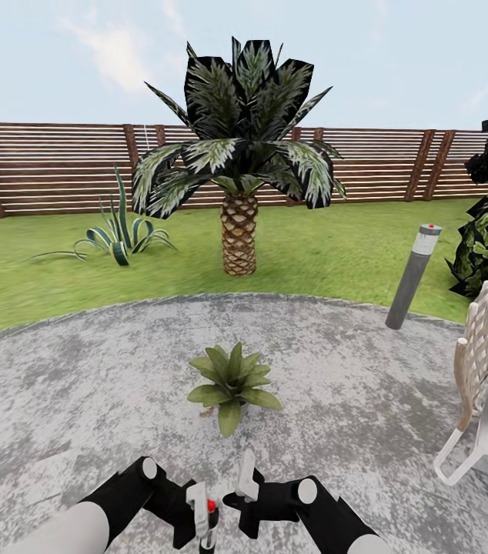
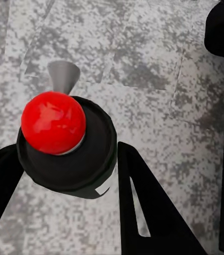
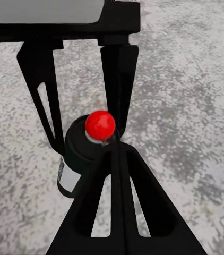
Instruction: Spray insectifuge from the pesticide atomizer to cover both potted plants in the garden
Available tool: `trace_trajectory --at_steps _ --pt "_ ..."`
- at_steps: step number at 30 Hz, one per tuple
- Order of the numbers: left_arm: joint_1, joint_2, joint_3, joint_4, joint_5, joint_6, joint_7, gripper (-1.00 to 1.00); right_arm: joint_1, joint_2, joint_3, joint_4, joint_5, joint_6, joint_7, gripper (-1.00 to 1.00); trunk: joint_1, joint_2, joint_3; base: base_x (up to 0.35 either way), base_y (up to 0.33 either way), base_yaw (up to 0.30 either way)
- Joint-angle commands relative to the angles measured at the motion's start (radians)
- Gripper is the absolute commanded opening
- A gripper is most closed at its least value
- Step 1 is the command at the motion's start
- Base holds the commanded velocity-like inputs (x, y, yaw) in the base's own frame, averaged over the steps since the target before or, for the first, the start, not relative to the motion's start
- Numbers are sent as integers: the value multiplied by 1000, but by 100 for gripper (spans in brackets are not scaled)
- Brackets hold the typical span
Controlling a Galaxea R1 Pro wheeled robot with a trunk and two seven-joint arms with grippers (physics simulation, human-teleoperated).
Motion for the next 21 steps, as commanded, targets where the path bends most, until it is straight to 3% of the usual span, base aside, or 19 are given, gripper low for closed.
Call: trace_trajectory --at_steps 1,11,14,21 --pt "0 0 1 -1 -9 -12 -1 -100 0 0 -1 -1 10 -5 0 -100 0 0 -1 0 0 0" --pt "-2 -11 5 -2 -6 -20 -30 -100 0 0 -1 -1 10 -5 0 -100 0 0 -1 0 0 0" --pt "-3 -11 4 -2 49 -34 -30 -100 0 0 -1 -1 10 -5 0 -100 0 0 -1 0 0 0" --pt "-3 -10 2 -2 67 -36 -30 -100 0 0 -1 -1 10 -5 0 -100 0 0 -1 0 0 0"
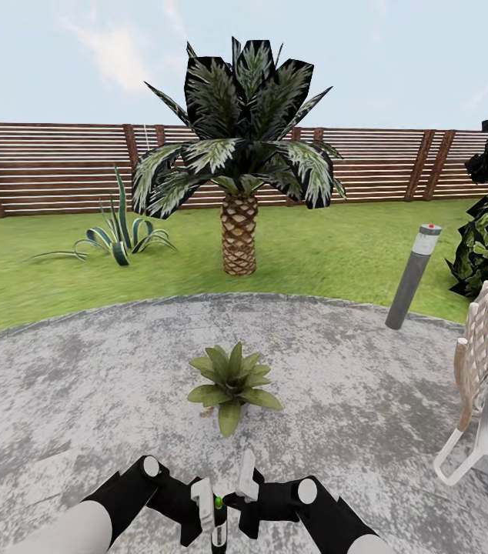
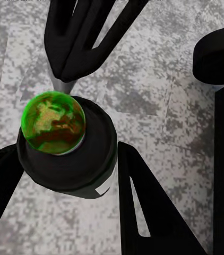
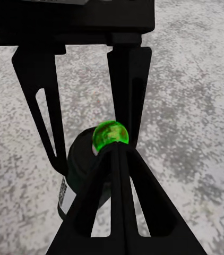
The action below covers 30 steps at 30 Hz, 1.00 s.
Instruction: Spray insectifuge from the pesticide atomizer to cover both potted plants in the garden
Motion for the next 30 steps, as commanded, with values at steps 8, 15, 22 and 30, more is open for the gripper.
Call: trace_trajectory --at_steps 8,15,22,30 --pt "-1 14 -8 8 -21 -7 3 -100 0 0 -1 -1 10 -5 0 -100 0 0 -1 0 0 0" --pt "-2 168 -11 10 -44 -2 5 -100 1 -6 -3 -1 11 -5 0 -100 0 0 -1 0 0 0" --pt "-3 249 -9 3 -45 -3 6 -100 1 -53 -6 -1 14 -5 -5 100 0 0 -1 0 0 0" --pt "-2 249 39 2 -36 76 24 -100 1 -149 -31 9 9 -3 -141 100 0 0 -1 0 0 0"
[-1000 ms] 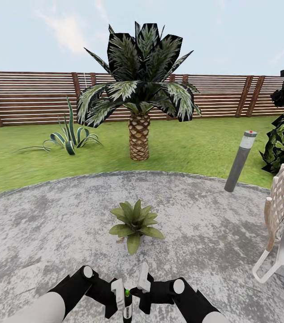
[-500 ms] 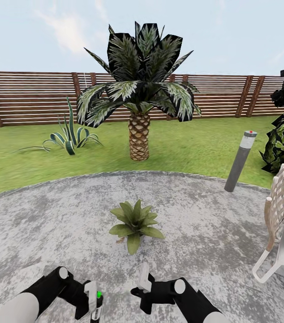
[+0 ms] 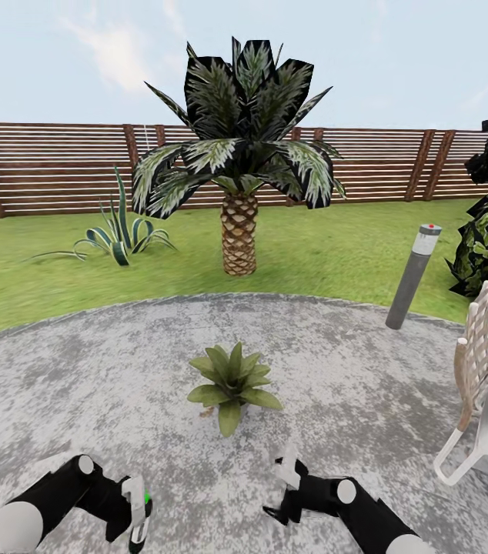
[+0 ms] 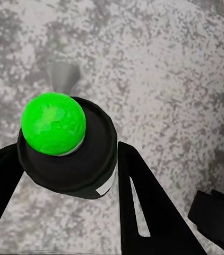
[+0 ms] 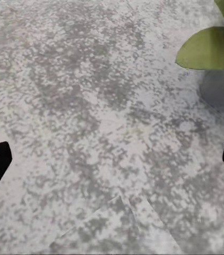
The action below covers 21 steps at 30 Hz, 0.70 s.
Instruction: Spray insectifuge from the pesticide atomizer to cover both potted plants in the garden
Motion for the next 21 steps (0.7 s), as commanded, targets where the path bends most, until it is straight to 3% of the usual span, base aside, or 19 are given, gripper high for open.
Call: trace_trajectory --at_steps 1,2,4,6,7,9,12,15,17,18,21 --pt "0 -2 36 -2 -6 41 13 -100 0 -16 -19 12 9 -6 -73 100 0 0 -1 0 0 0" --pt "0 -4 62 0 -5 74 30 -100 0 -23 -34 28 7 -5 -115 100 0 0 -1 0 0 0" --pt "0 -27 139 2 -4 176 91 -100 0 -32 -110 117 -9 -5 -225 100 0 0 -1 0 0 0" --pt "0 -52 178 -2 -4 254 130 -100 2 -36 -204 221 -25 -5 -337 100 0 0 -1 0 0 0" --pt "0 -62 187 -3 -4 282 143 -100 2 -36 -235 262 -28 -6 -390 100 0 0 -1 0 0 0" --pt "-4 -94 205 -7 -4 362 180 -100 4 -37 -283 343 -34 -8 -560 100 0 0 -1 0 0 0" --pt "-6 -138 209 -29 -6 444 206 -100 14 -37 -297 369 -60 -16 -700 100 0 0 -1 0 0 0" --pt "-20 -179 211 -156 -4 672 209 -100 46 -37 -300 377 -258 -22 -753 100 0 0 -1 0 0 0" --pt "-33 -195 211 -211 -2 774 206 -100 52 -37 -299 378 -292 -22 -755 100 0 0 -1 0 0 0" --pt "-40 -219 209 -242 -4 845 206 -100 54 -37 -299 378 -302 -22 -756 100 0 0 -1 0 0 0" --pt "-78 -238 207 -266 -3 960 205 -100 56 -38 -299 378 -308 -22 -757 100 0 0 -1 0 0 0"
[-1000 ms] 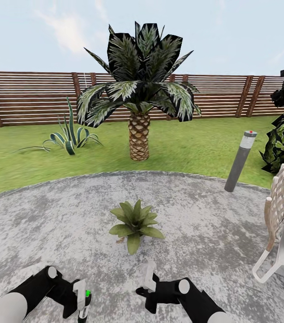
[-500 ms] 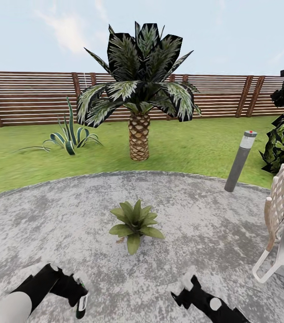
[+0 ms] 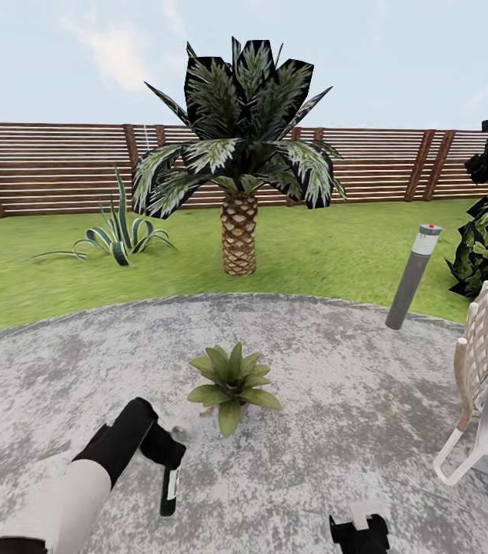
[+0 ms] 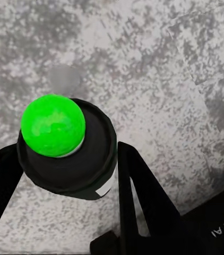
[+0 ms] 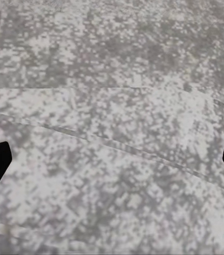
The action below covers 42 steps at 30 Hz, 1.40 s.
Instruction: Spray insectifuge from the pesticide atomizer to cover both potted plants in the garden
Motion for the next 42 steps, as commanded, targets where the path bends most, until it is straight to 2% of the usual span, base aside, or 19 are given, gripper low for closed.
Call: trace_trajectory --at_steps 1,4,5,9,13,19,26,31,35,38,42 --pt "-23 -2 -2 -4 -11 38 -12 -100 0 0 -7 1 10 -4 -4 100 0 0 -1 0 0 0" --pt "-61 -2 -3 -1 -11 73 -55 -100 1 -1 -8 2 8 -3 -4 100 0 0 -1 0 0 0" --pt "-72 1 -5 0 -14 77 -86 -100 1 -1 -8 2 6 -3 -4 100 0 0 -1 0 0 0" --pt "-84 4 -11 5 -33 82 -124 -100 1 0 -8 3 2 -2 -4 100 0 0 -1 5 0 0" --pt "-84 8 -24 6 -51 84 -129 -100 7 0 -7 3 1 -2 -3 100 0 0 -1 208 -43 0" --pt "-80 5 -48 3 -55 85 -130 -100 12 0 -8 2 1 -2 -5 100 0 0 -1 292 -127 1" --pt "-76 -4 -51 -6 -57 84 -130 -100 14 -1 -9 3 1 -2 -5 100 0 0 -7 240 -190 125" --pt "-76 -5 -74 0 -56 85 -130 -100 15 -1 -9 3 1 -2 -5 100 0 0 -13 43 -264 181" --pt "-75 -5 -79 6 -55 85 -130 -100 15 -1 -9 3 1 -2 -5 100 0 0 -14 2 -275 54" --pt "-75 -5 -137 8 -53 91 -131 -100 15 -1 -9 3 1 -2 -5 100 0 0 -14 0 -96 4" --pt "-71 -5 -154 12 -51 96 -131 -100 16 -1 -8 3 1 -2 -5 100 0 0 -14 0 -9 0"
